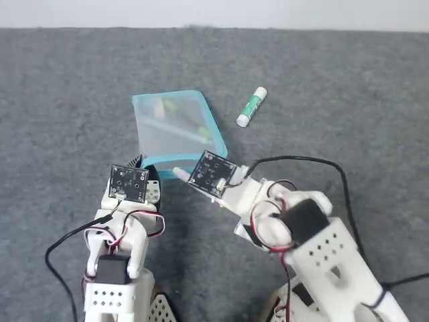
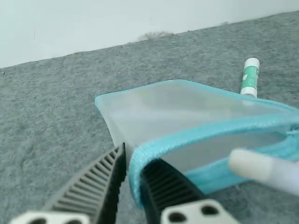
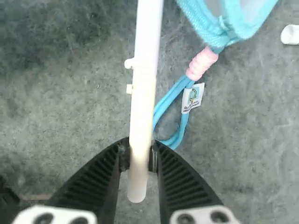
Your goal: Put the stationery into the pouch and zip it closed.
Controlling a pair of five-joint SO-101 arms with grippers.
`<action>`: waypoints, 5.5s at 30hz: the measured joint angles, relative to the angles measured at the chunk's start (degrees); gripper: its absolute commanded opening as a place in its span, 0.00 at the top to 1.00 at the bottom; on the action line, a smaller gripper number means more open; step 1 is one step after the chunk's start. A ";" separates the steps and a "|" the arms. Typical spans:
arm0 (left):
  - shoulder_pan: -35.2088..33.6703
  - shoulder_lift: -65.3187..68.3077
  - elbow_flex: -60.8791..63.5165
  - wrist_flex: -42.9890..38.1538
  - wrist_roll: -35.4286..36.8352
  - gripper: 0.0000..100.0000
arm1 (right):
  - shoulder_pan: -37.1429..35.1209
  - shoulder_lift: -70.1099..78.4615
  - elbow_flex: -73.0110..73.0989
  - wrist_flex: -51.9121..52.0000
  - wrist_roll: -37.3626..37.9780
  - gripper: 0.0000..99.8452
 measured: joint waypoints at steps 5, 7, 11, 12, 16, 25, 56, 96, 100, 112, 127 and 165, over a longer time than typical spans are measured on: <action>0.00 0.00 0.00 0.00 0.00 0.99 | -0.18 6.42 0.00 -4.22 -2.55 0.99; 0.00 0.00 0.00 0.00 0.00 0.99 | -0.09 9.32 -0.88 -5.36 -3.78 0.99; 0.00 0.00 0.00 0.18 0.00 0.99 | 0.97 15.38 -6.77 -5.71 -6.15 0.99; 0.00 0.00 0.00 0.18 0.00 0.99 | 1.05 17.05 -8.70 -5.71 -6.77 0.99; 0.00 0.00 0.00 0.18 0.00 0.99 | 1.05 24.88 -17.32 -5.10 -9.85 0.99; 0.35 0.00 0.00 0.18 0.00 0.99 | 1.05 45.80 -40.79 -0.79 -18.29 0.99; 0.09 0.00 0.00 0.18 0.44 0.99 | -4.48 60.04 -58.73 -3.87 -24.79 0.92; -6.68 0.00 -4.13 7.47 4.04 0.99 | 13.36 -2.73 28.04 -47.74 -24.70 0.92; 4.84 0.00 -4.13 8.18 -3.16 0.99 | 11.60 -2.73 29.63 -47.74 -24.70 0.92; 6.51 0.00 -4.13 8.62 -5.71 0.99 | 11.25 -2.73 29.63 -47.74 -24.35 0.92; 3.96 0.00 -3.60 8.09 -3.78 0.99 | 16.00 -2.73 25.93 -45.27 -24.35 0.92; -2.55 0.00 -0.09 1.49 -3.52 0.99 | 21.71 79.21 -53.27 -37.80 -34.73 0.77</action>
